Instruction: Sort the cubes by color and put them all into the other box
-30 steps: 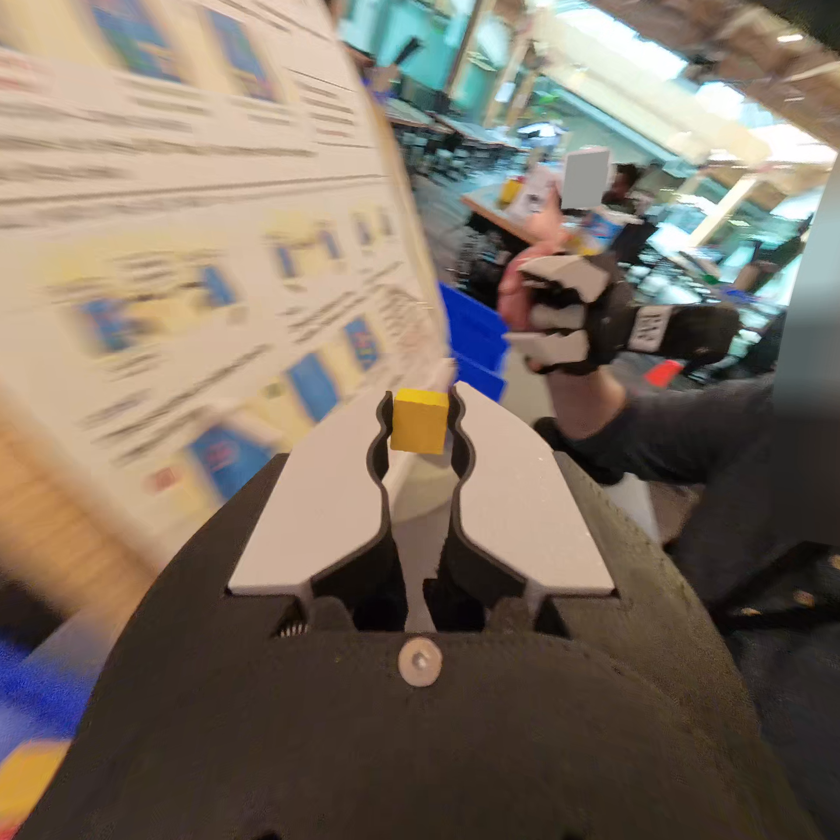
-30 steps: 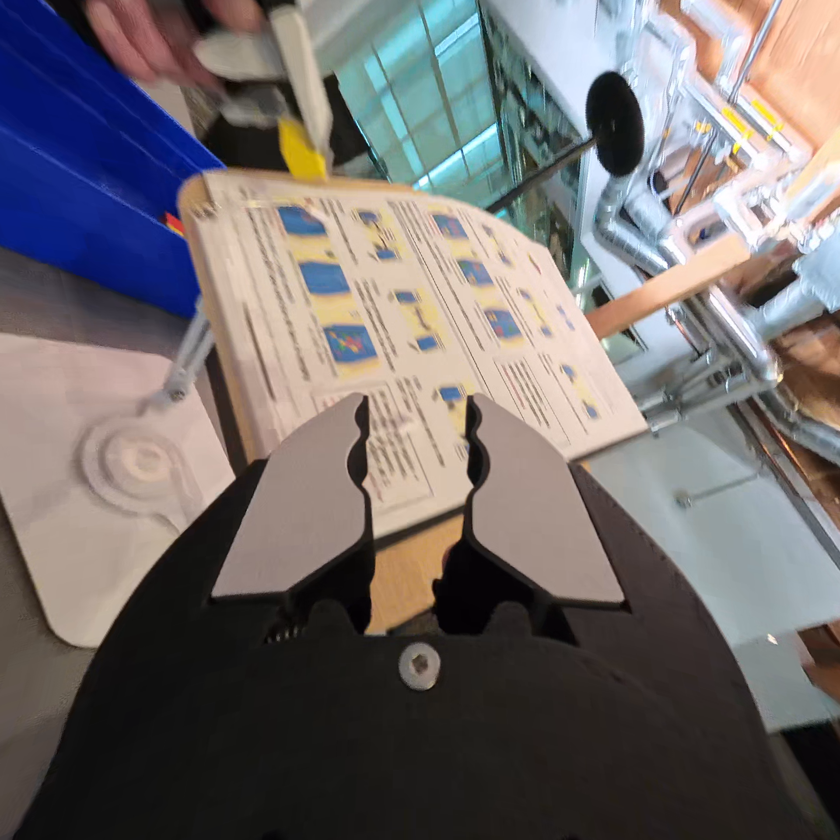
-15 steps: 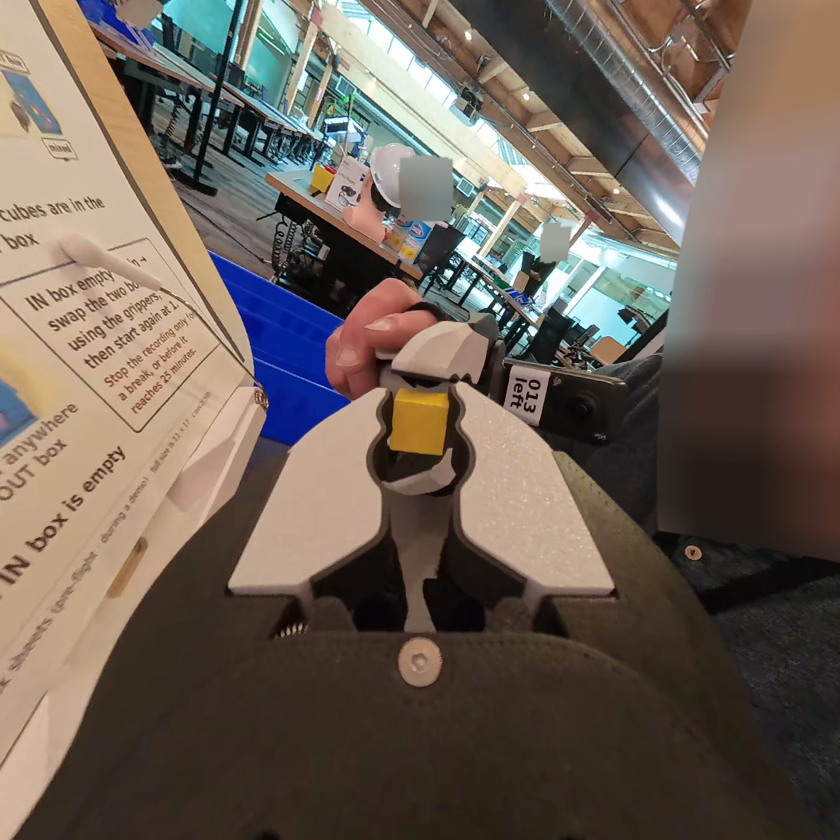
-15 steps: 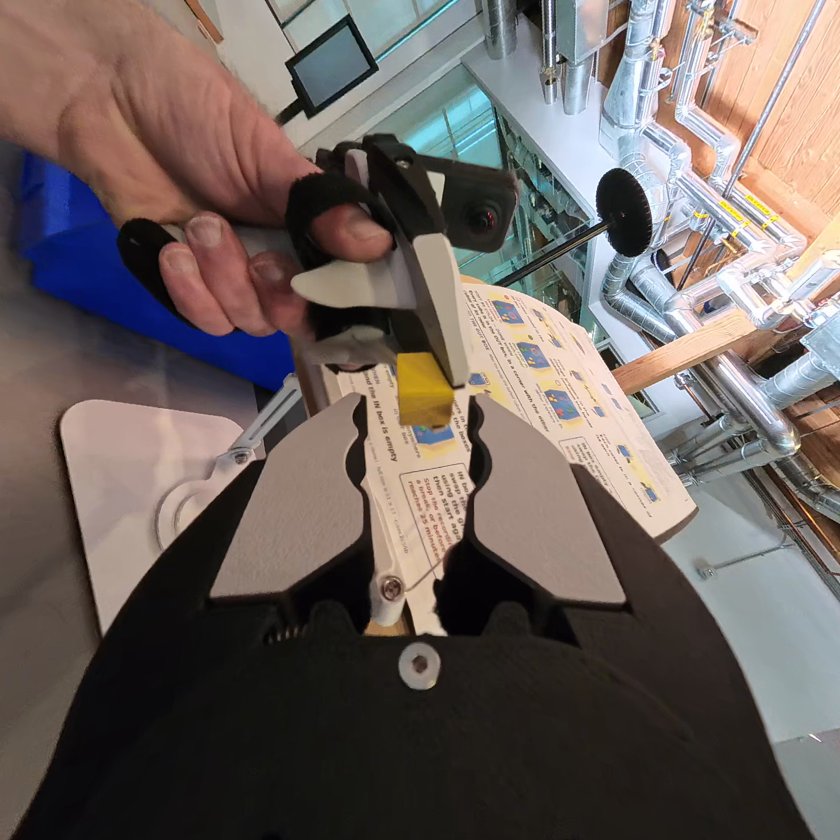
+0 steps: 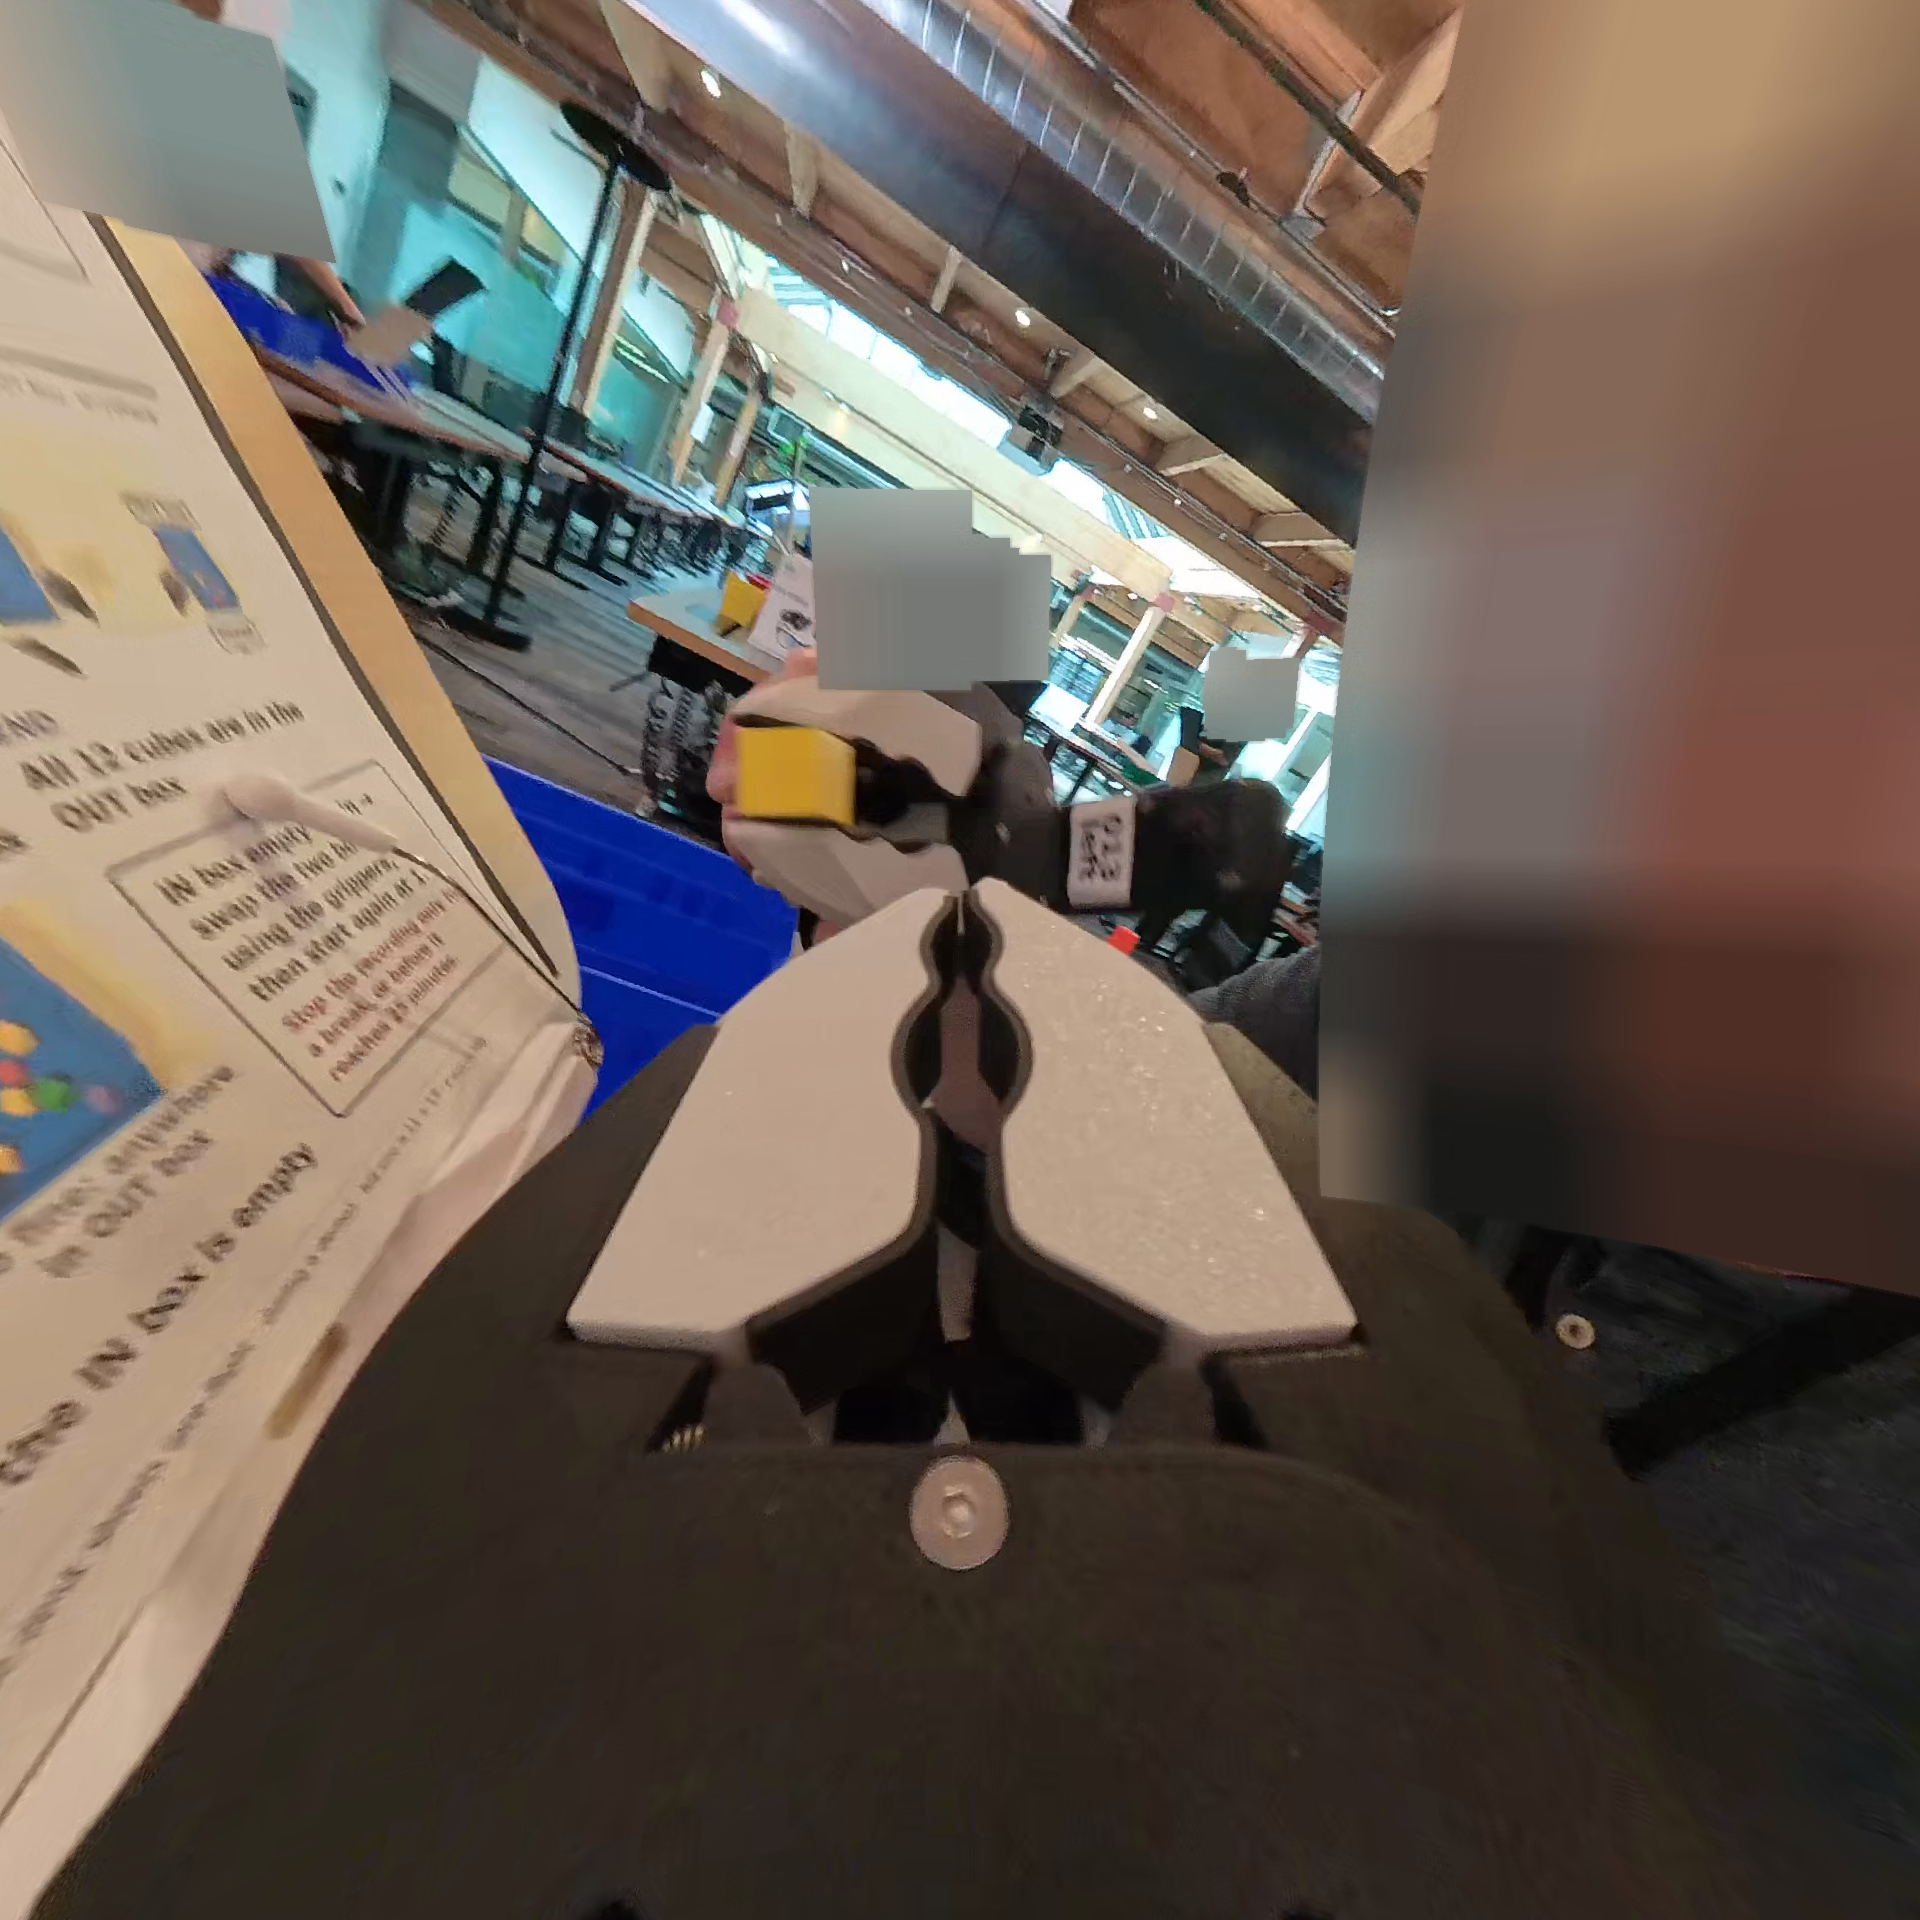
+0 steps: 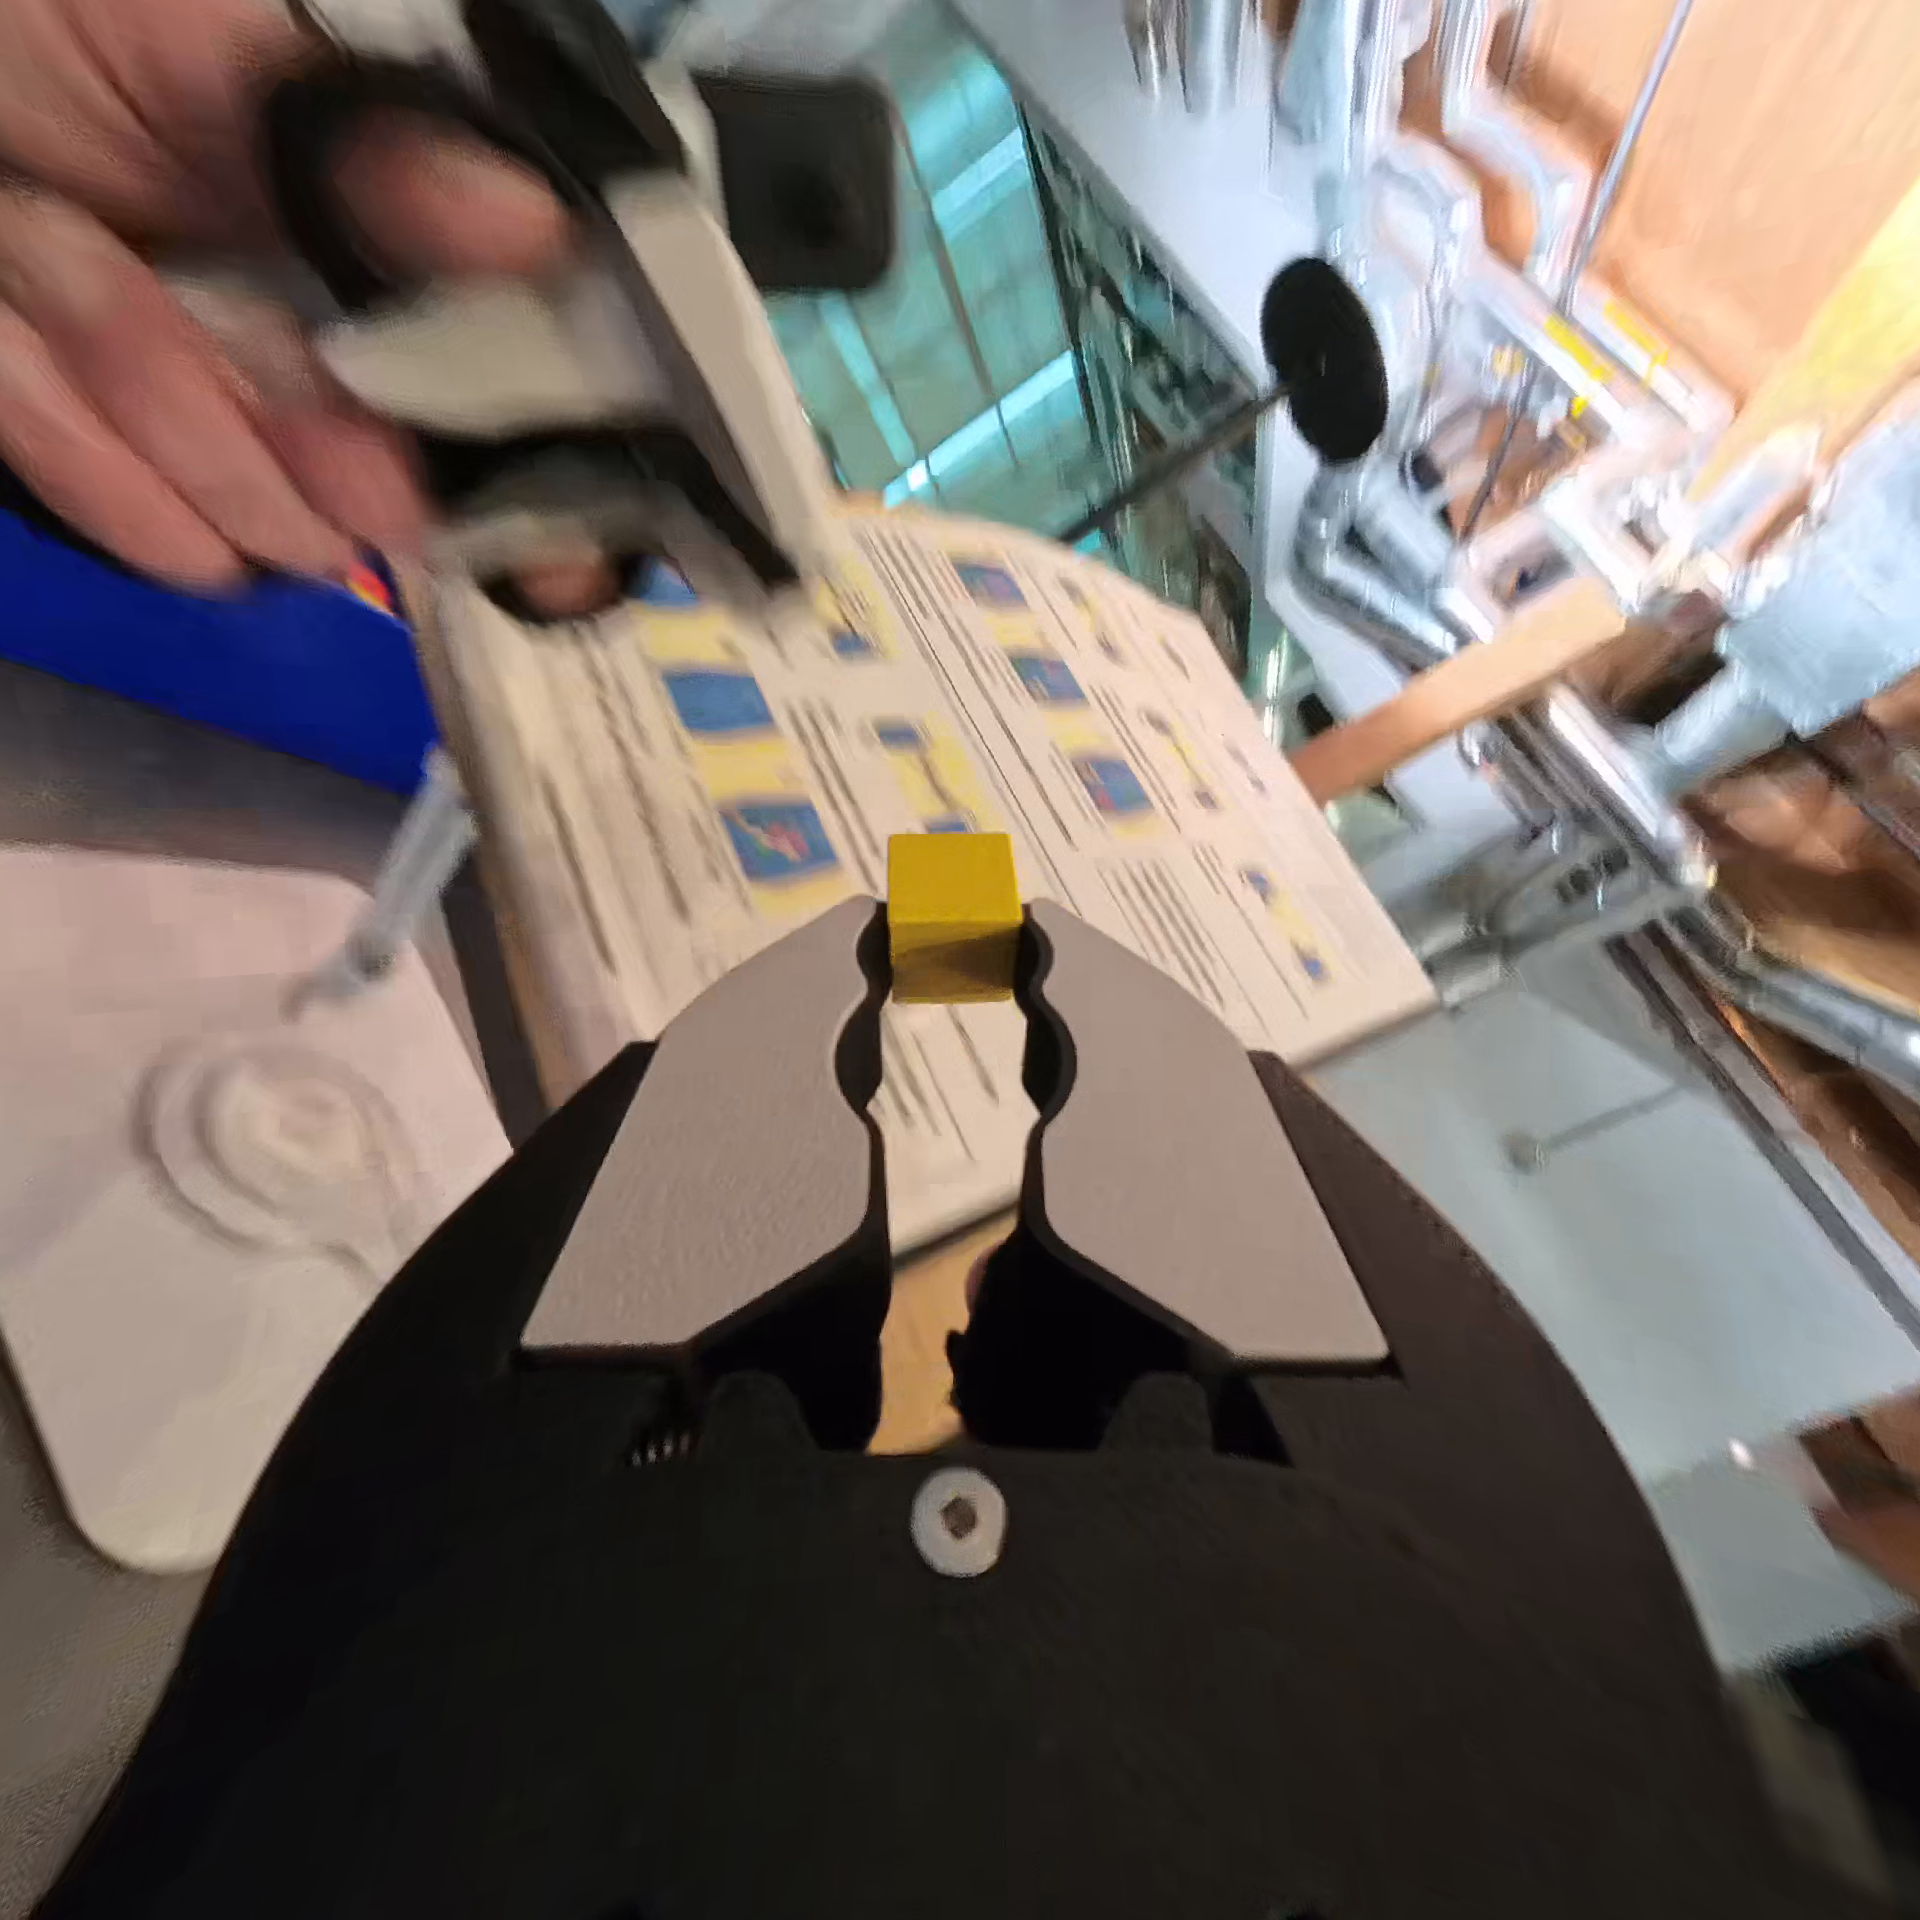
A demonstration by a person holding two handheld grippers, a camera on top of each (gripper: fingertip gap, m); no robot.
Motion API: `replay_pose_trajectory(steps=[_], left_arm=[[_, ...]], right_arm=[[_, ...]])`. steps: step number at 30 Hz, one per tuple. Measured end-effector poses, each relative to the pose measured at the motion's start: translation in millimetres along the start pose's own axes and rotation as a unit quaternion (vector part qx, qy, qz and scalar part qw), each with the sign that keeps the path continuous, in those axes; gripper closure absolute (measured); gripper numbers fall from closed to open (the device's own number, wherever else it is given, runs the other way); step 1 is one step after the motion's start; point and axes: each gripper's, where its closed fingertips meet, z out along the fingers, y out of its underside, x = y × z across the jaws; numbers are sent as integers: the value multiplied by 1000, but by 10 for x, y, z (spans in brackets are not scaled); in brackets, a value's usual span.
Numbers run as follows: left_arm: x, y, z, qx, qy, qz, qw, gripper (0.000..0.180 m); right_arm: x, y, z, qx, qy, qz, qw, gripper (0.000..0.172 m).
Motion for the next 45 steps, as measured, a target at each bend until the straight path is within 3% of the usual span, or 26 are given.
replay_pose_trajectory(steps=[1, 5, 9, 12, 19, 23, 25, 30, 34, 39, 45], left_arm=[[8, -48, -41, 6, -10, 14, 1000, 180], [3, -146, -155, 6, -47, 49, 998, 180], [-33, -165, -209, 2, -64, 57, 996, 180], [-56, -124, -196, -9, -66, 54, 996, 180], [-83, -34, -149, -34, -73, 61, 995, 180], [-84, -36, -168, -38, -77, 66, 994, 180], [-82, -37, -174, -39, -78, 67, 994, 180], [-99, -20, -192, -51, -89, 74, 992, 180], [-139, -143, -376, -54, -135, 105, 984, 180], [-382, -424, -977, -50, -271, 152, 949, 177], [-869, -565, -1942, -50, -437, 129, 889, 155]], right_arm=[[122, 224, -24, -38, -10, 13, 999, 149], [705, 1404, -331, -235, 19, 56, 970, 149], [710, 2569, -873, -455, -12, 99, 885, 149], [527, 3194, -1189, -554, -32, 130, 822, 149], [-26, 3897, -1487, -667, -82, 132, 729, 149], [-168, 4138, -1647, -707, -93, 98, 694, 148], [-198, 4192, -1663, -714, -91, 94, 688, 148], [-91, 4157, -1659, -712, -84, 76, 693, 124], [341, 3819, -1460, -652, -17, 101, 751, 135], [758, 3382, -1303, -580, 42, 115, 805, 142], [624, 3270, -1125, -555, 13, 101, 825, 143]])
